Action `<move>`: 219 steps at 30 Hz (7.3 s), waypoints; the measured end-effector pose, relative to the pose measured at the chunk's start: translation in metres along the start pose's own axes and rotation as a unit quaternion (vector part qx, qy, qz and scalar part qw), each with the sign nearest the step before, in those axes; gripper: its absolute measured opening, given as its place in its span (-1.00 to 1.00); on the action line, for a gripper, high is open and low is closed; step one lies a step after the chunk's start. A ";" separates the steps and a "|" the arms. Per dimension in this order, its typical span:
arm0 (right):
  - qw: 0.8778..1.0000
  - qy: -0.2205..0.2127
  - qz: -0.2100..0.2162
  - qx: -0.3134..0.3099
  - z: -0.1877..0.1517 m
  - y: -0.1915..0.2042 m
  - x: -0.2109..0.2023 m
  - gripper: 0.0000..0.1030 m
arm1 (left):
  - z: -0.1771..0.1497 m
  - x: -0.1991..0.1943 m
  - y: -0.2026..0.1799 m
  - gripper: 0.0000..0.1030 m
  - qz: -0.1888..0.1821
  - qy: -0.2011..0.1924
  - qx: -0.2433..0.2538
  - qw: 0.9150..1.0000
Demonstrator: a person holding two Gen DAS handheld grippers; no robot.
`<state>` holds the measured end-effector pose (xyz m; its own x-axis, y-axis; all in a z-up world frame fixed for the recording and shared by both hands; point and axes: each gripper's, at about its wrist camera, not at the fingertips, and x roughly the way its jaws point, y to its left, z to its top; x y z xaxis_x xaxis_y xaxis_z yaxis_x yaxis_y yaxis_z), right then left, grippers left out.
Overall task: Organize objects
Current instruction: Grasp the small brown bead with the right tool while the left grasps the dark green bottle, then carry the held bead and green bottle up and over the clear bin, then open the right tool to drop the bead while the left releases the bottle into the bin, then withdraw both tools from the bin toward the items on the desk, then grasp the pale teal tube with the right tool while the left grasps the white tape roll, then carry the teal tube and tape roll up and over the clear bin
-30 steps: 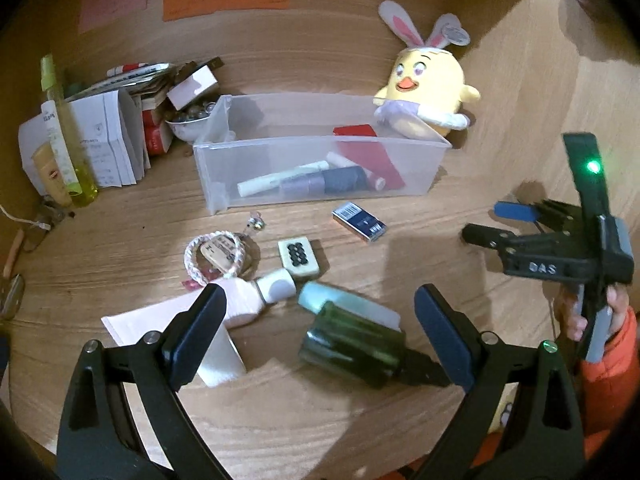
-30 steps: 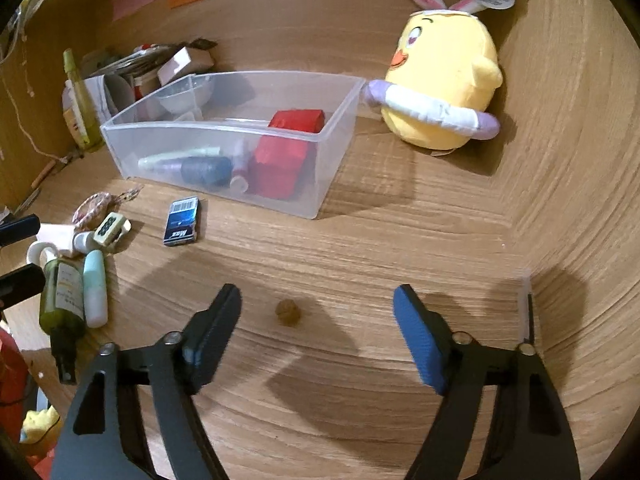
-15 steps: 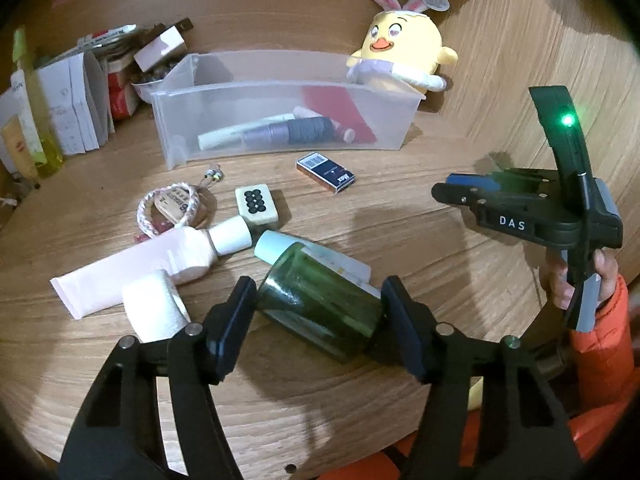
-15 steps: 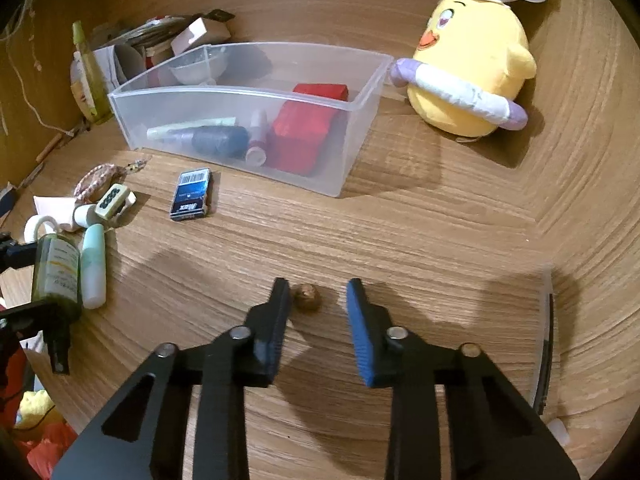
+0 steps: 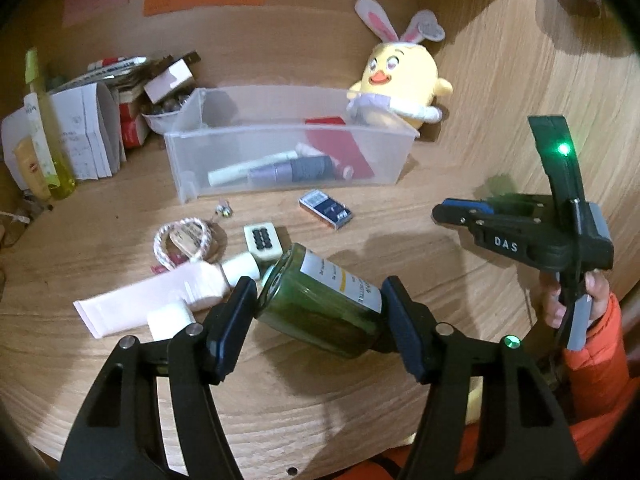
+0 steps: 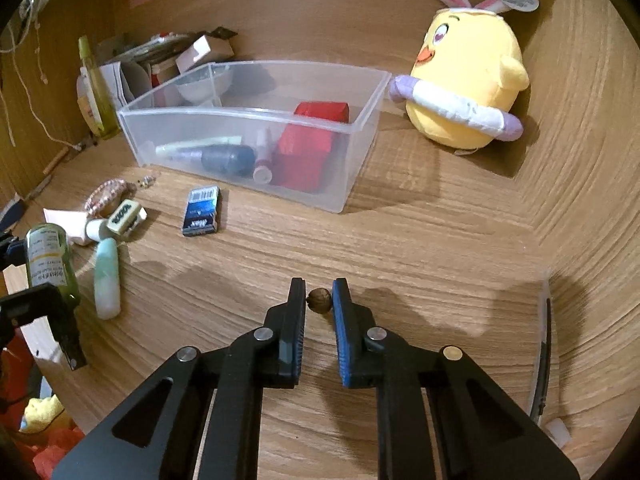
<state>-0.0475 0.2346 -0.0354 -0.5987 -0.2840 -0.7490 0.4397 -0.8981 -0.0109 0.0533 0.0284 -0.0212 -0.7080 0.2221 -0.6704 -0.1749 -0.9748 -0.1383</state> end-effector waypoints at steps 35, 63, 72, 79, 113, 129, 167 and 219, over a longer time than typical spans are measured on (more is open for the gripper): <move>0.990 -0.134 0.033 0.009 0.081 0.003 -0.055 -0.76 | 0.119 -0.005 0.045 0.25 0.055 -0.117 -0.055 0.990; 0.998 -0.048 0.038 0.022 0.120 -0.012 0.042 -0.76 | 0.143 0.092 0.076 0.25 0.084 -0.031 -0.080 0.993; 0.999 -0.028 0.032 0.013 0.117 -0.005 0.056 -0.76 | 0.143 0.096 0.076 0.25 0.075 -0.022 -0.082 0.994; 0.999 -0.031 0.025 0.008 0.118 -0.003 0.055 -0.76 | 0.142 0.092 0.068 0.41 0.084 -0.030 -0.064 0.994; 0.994 -0.108 0.008 -0.020 0.093 0.025 -0.023 0.55 | 0.104 -0.001 0.054 0.95 0.084 -0.080 -0.014 0.993; 0.995 -0.080 0.045 -0.026 0.055 0.057 -0.022 0.55 | 0.038 -0.015 0.073 0.96 0.112 -0.029 -0.013 0.993; 0.985 0.031 0.107 -0.132 0.012 0.139 0.026 -0.55 | -0.026 0.006 0.077 -0.29 0.047 0.043 -0.028 0.998; 0.990 -0.128 0.060 -0.010 0.076 0.029 -0.048 -0.55 | 0.092 0.003 0.040 -0.51 0.042 -0.076 -0.006 0.996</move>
<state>-0.0567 0.1965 0.0502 -0.6901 -0.4672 -0.5527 0.5296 -0.8465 0.0543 -0.0187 -0.0081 0.0389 -0.8153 0.1401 -0.5619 -0.1042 -0.9900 -0.0956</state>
